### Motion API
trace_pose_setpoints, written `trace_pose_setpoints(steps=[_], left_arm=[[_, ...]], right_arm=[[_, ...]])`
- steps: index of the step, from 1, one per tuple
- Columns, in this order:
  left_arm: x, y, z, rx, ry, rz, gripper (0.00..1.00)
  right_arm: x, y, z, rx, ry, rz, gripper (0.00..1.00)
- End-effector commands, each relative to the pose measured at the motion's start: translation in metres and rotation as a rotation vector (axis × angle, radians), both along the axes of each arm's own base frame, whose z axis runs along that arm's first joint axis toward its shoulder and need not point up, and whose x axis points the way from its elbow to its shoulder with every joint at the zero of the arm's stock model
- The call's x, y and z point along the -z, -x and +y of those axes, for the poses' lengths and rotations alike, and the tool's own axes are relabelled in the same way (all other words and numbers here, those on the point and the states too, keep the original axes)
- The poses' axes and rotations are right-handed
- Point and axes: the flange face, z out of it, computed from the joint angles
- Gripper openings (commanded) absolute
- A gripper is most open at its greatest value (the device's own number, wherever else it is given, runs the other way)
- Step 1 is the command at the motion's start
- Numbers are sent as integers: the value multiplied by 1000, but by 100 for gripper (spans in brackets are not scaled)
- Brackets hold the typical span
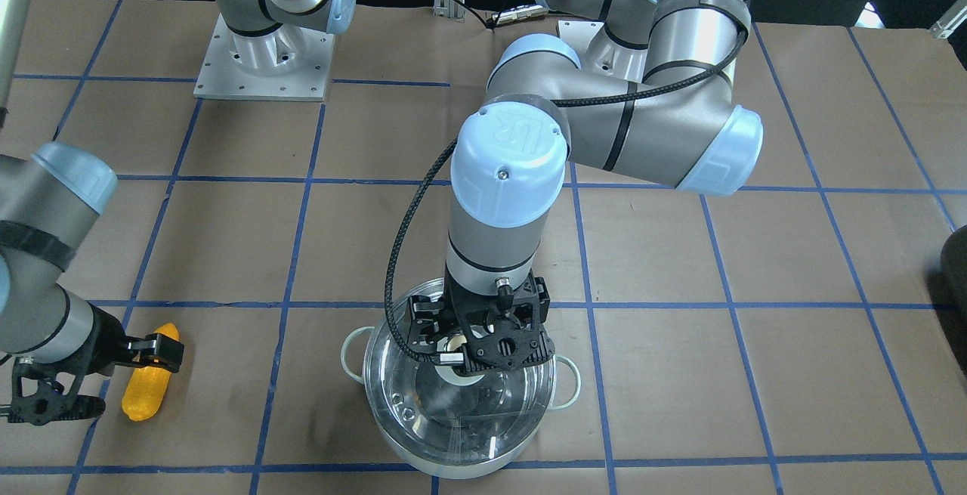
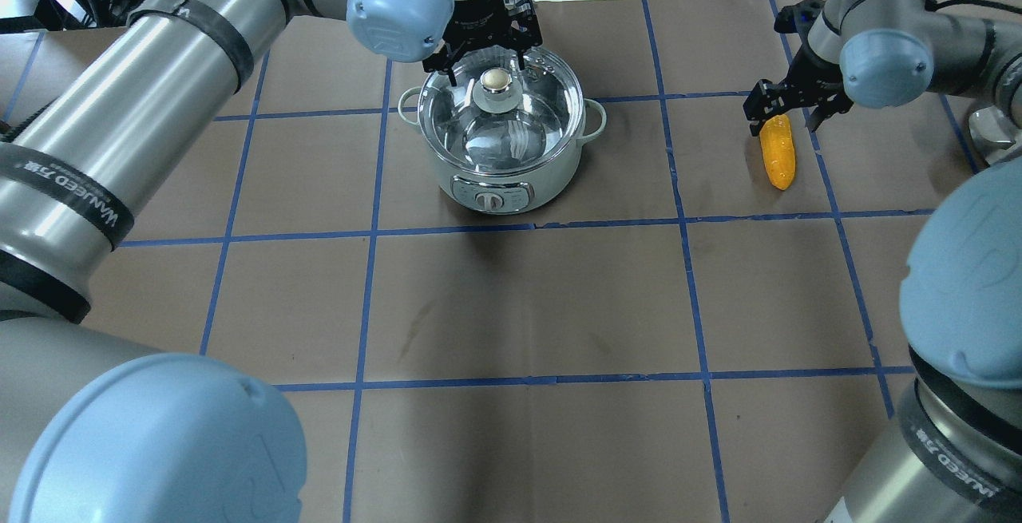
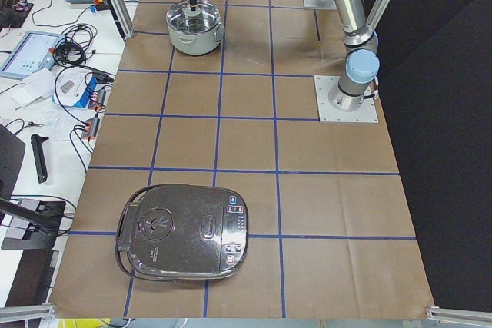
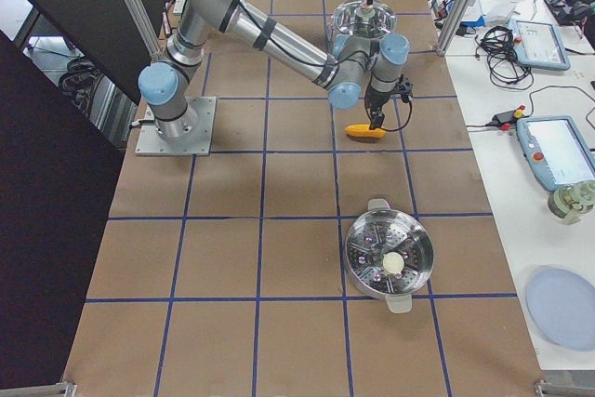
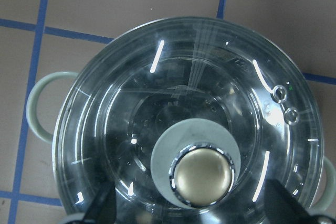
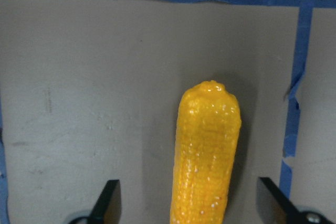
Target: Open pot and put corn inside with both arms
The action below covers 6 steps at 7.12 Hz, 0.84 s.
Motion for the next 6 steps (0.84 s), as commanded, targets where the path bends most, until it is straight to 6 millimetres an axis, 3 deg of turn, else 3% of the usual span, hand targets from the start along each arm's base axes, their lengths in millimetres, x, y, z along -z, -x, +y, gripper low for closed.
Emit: trace_pose_setpoints(steps=[1, 2, 3, 4, 5, 6], left_arm=[[13, 8, 0, 14, -4, -9, 100], [16, 8, -1, 17, -6, -14, 100], [18, 8, -2, 17, -8, -16, 100], [18, 8, -2, 19, -8, -16, 92], [19, 8, -3, 19, -8, -16, 54], [18, 8, -3, 19, -7, -16, 33]], right_arm=[[22, 1, 0, 0, 0, 2, 53], [23, 0, 2, 2, -4, 1, 24], [23, 0, 3, 2, -12, 1, 9], [20, 2, 2, 5, -8, 2, 8], [-5, 7, 0, 20, 21, 16, 8], [-54, 6, 16, 45, 15, 10, 8]])
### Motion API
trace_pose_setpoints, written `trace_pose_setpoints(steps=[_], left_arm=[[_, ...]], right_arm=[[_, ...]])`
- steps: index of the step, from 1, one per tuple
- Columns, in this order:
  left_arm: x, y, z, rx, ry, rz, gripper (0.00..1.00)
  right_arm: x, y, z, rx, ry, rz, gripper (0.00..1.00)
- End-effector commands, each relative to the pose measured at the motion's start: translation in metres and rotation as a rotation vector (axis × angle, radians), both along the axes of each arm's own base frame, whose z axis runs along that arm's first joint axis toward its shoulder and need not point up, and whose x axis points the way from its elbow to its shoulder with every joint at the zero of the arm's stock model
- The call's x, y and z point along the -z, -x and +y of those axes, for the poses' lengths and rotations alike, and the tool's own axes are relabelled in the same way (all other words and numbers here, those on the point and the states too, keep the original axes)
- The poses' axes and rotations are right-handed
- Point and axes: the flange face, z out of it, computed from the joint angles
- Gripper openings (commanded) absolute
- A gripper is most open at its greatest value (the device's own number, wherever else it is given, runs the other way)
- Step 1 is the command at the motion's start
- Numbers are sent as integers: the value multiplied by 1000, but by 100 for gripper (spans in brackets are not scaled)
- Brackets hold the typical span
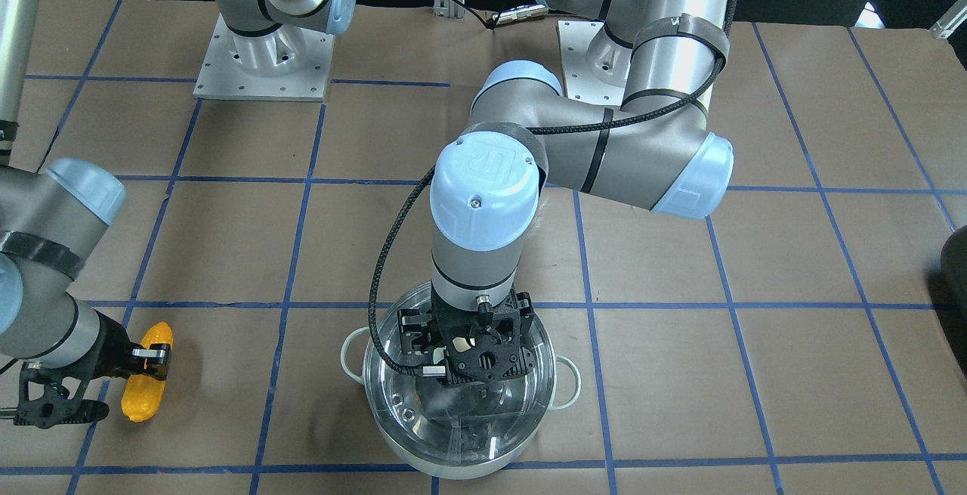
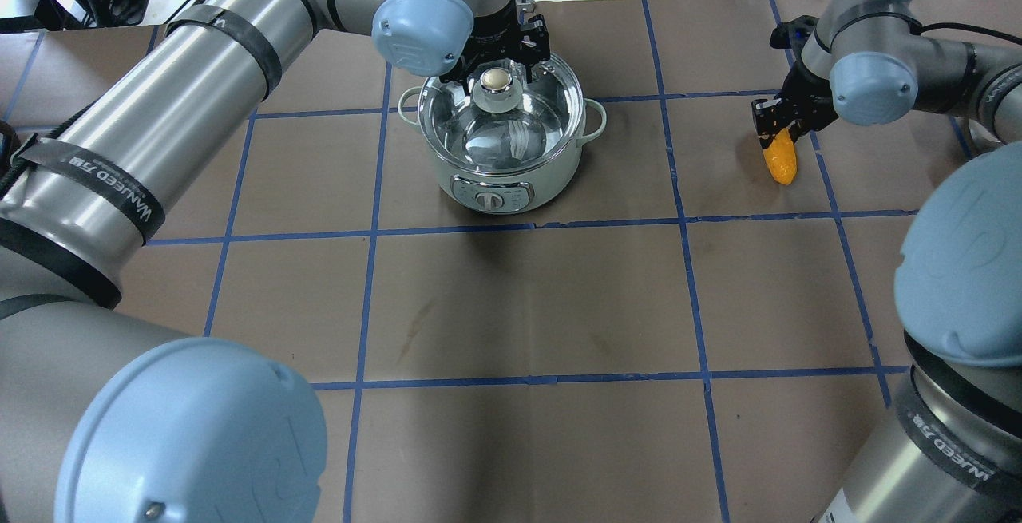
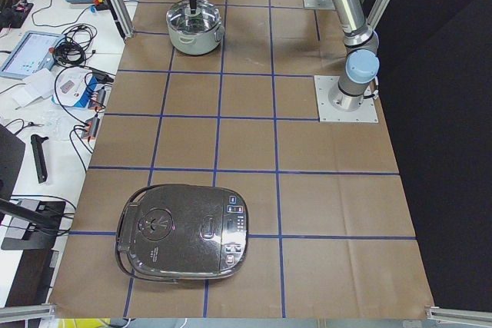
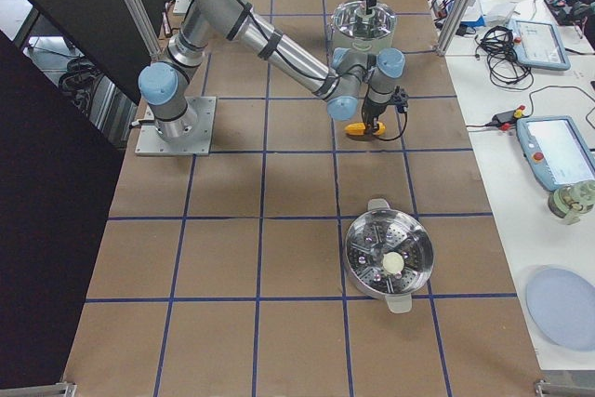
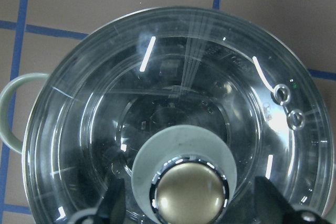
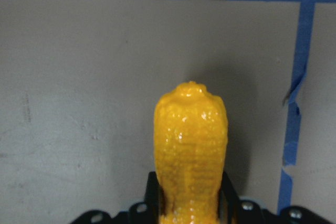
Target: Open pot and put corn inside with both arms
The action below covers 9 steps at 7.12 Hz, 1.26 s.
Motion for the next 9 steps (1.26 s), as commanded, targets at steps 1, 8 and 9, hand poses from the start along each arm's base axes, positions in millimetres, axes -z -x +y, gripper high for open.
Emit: trace_pose_setpoints(steps=[1, 8, 9], left_arm=[[-1, -1, -1, -1, 2, 1, 22], [-90, -214, 7, 78, -28, 3, 15], [-67, -259, 14, 129, -62, -1, 15]], right_arm=[[-101, -4, 29, 22, 15, 1, 9], [-144, -258, 20, -116, 57, -114, 9], [-147, -320, 13, -92, 76, -121, 9]])
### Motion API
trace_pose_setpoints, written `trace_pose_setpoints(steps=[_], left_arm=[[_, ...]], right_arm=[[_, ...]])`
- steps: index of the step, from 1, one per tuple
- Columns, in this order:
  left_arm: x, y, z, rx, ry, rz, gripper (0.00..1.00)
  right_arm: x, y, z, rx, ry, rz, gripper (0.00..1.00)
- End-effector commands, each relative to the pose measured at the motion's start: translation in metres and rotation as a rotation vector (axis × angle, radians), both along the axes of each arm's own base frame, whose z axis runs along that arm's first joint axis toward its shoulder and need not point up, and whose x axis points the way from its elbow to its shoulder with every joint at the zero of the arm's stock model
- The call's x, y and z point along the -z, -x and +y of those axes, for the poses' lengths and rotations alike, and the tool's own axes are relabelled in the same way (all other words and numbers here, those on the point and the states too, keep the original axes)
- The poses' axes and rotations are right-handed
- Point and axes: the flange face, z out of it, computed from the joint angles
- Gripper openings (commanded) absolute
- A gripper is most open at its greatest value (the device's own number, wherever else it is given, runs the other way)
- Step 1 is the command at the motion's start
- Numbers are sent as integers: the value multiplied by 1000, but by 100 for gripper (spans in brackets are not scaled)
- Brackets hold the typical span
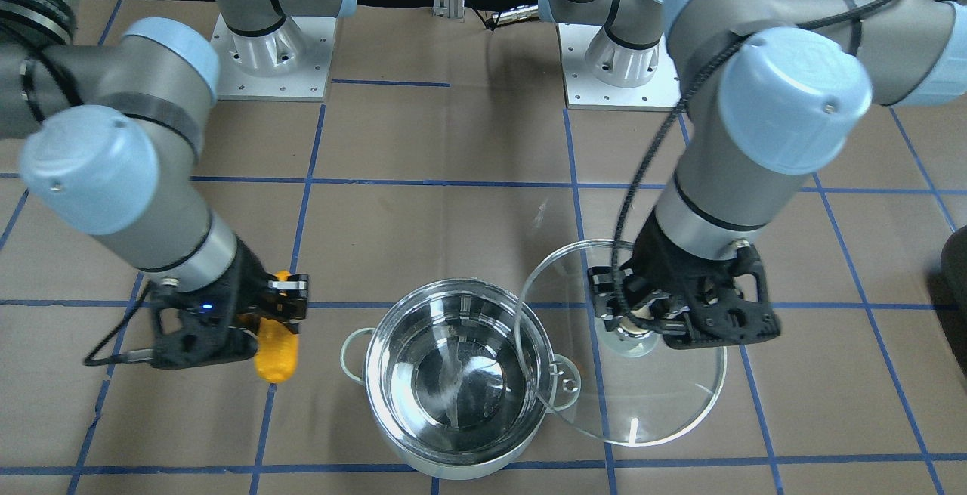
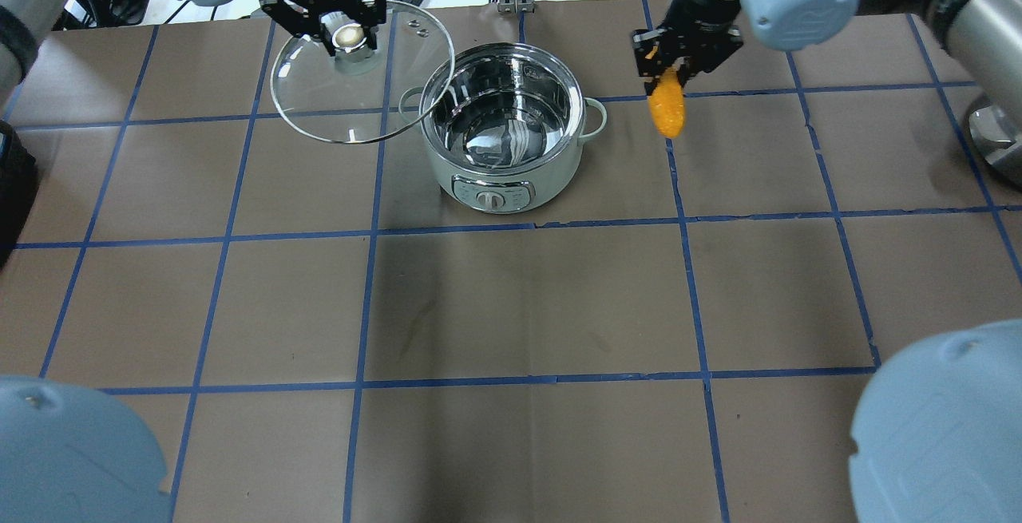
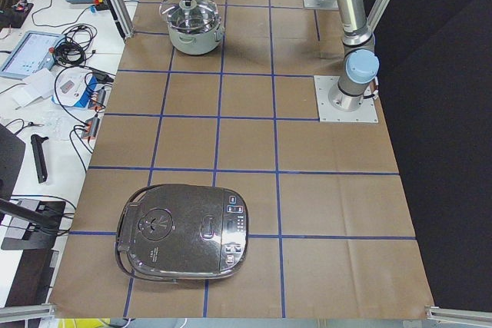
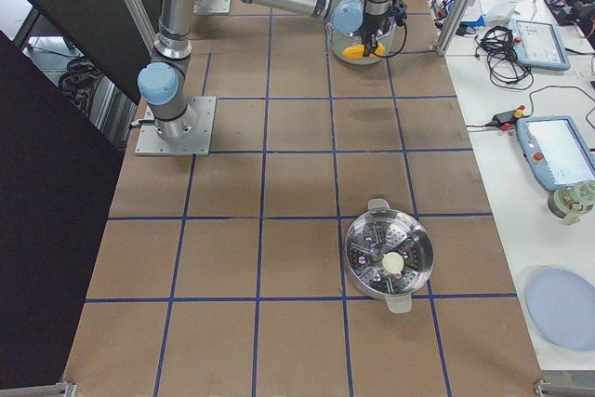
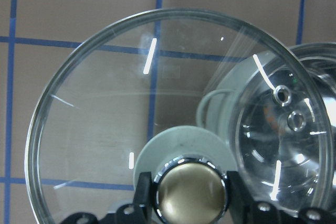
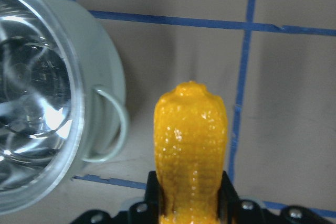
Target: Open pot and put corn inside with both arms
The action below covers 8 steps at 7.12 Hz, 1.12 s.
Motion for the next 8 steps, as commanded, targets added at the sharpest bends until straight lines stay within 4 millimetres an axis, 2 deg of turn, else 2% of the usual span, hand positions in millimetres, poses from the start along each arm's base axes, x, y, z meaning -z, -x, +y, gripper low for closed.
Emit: trace_pose_setpoints(steps=[1, 2, 3, 5, 6, 7, 8], left_arm=[[54, -91, 16, 51, -67, 8, 15], [91, -105, 17, 60, -20, -2, 15], [125, -109, 16, 91, 40, -23, 15], [176, -118, 14, 89, 0, -11, 16], [190, -123, 9, 89, -2, -11, 17], [199, -126, 7, 86, -2, -11, 28], [213, -127, 3, 98, -7, -12, 99]], right_arm=[[6, -127, -7, 14, 17, -8, 9], [31, -159, -9, -23, 2, -1, 9], [44, -178, -16, -43, 28, -3, 9], [80, -184, -25, -31, 14, 1, 9], [100, -186, -30, -35, 14, 5, 10], [119, -182, -30, -38, 1, 49, 10], [129, -182, -29, -34, 17, 39, 13]])
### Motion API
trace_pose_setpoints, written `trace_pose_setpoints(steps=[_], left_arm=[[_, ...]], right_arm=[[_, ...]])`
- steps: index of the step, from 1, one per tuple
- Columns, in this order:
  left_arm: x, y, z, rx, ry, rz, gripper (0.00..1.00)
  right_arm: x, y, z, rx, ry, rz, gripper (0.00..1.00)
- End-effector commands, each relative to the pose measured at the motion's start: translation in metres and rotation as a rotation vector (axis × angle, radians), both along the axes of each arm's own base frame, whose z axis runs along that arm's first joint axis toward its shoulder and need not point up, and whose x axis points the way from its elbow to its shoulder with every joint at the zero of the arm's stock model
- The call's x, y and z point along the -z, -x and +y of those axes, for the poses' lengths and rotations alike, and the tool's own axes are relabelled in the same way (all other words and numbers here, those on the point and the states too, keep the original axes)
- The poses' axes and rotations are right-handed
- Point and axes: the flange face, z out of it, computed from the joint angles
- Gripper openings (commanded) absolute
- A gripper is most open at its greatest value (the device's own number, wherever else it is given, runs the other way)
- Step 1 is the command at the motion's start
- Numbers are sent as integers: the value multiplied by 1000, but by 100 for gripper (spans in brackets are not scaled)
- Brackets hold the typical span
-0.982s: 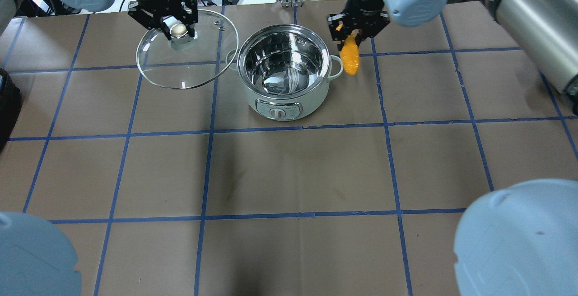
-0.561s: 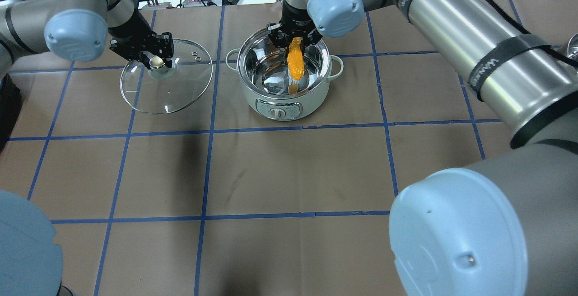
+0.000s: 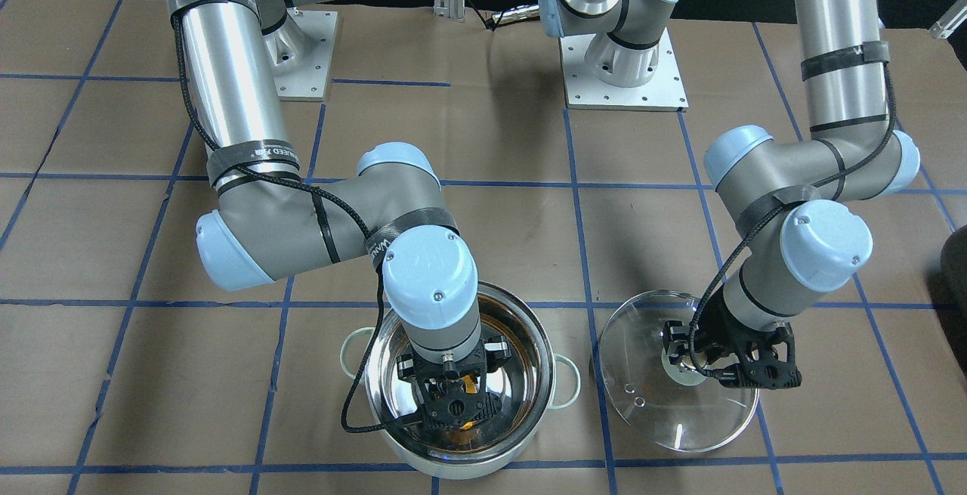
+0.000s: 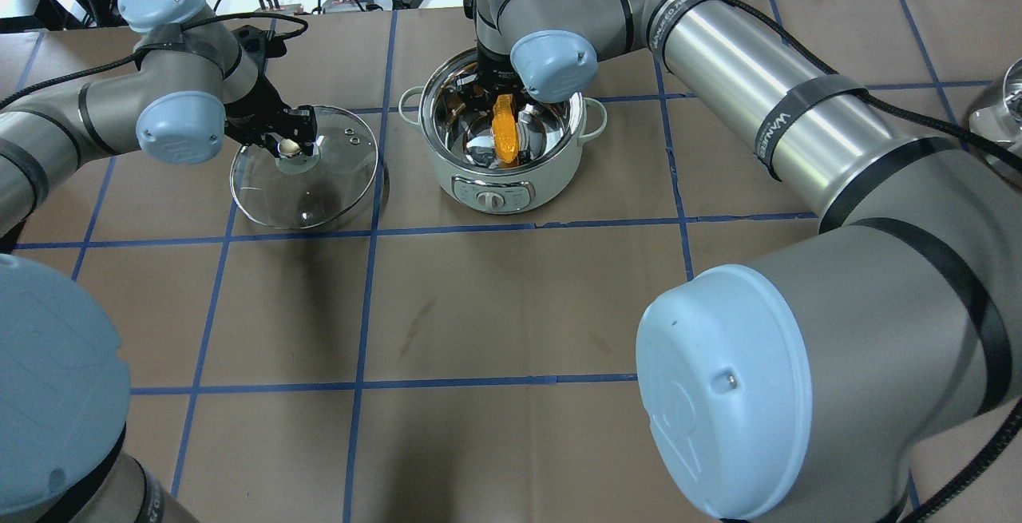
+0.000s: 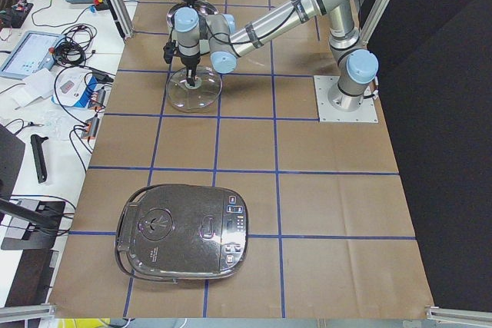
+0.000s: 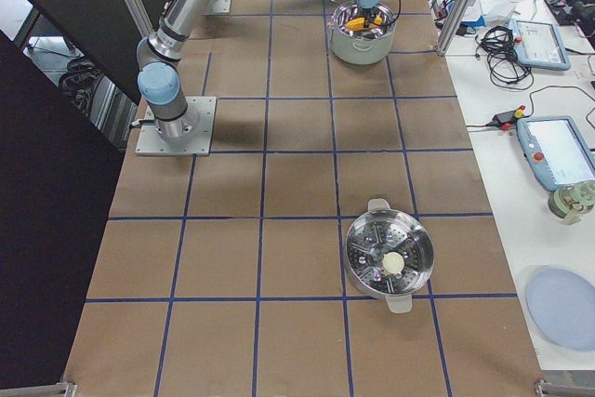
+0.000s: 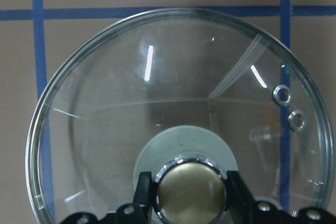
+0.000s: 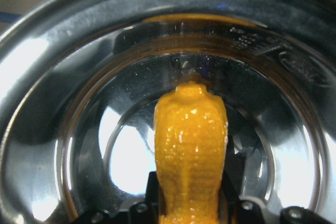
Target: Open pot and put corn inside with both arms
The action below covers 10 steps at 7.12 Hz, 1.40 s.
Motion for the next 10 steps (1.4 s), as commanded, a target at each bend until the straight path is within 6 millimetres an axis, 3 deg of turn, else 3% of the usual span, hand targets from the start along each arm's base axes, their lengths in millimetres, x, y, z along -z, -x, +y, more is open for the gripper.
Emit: trace_pose_setpoints(steps=[1, 2, 3, 4, 6, 7, 8, 9, 10], left_arm=[[7, -3, -8, 13, 22, -10, 100], [-20, 0, -5, 2, 21, -14, 100], [-54, 12, 15, -24, -24, -5, 100], [-102, 34, 40, -77, -41, 8, 100], [-175, 108, 90, -2, -15, -1, 100], [-209, 128, 113, 34, 23, -2, 100], [-225, 129, 121, 37, 11, 0, 100], [-227, 129, 123, 38, 0, 3, 100], [-231, 128, 129, 36, -14, 0, 100]], right_arm=[[20, 1, 1, 1, 8, 4, 44], [11, 0, 2, 7, 16, -5, 99], [-19, 2, 6, 8, 46, -16, 100], [-64, 7, 18, 10, 73, -26, 100], [-152, 22, 56, 13, 77, -28, 100], [-194, 45, 81, 31, 41, -17, 100], [-234, 74, 118, 47, -27, 16, 100], [-260, 118, 146, 96, -59, 24, 100], [-268, 150, 177, 102, -57, 21, 100]])
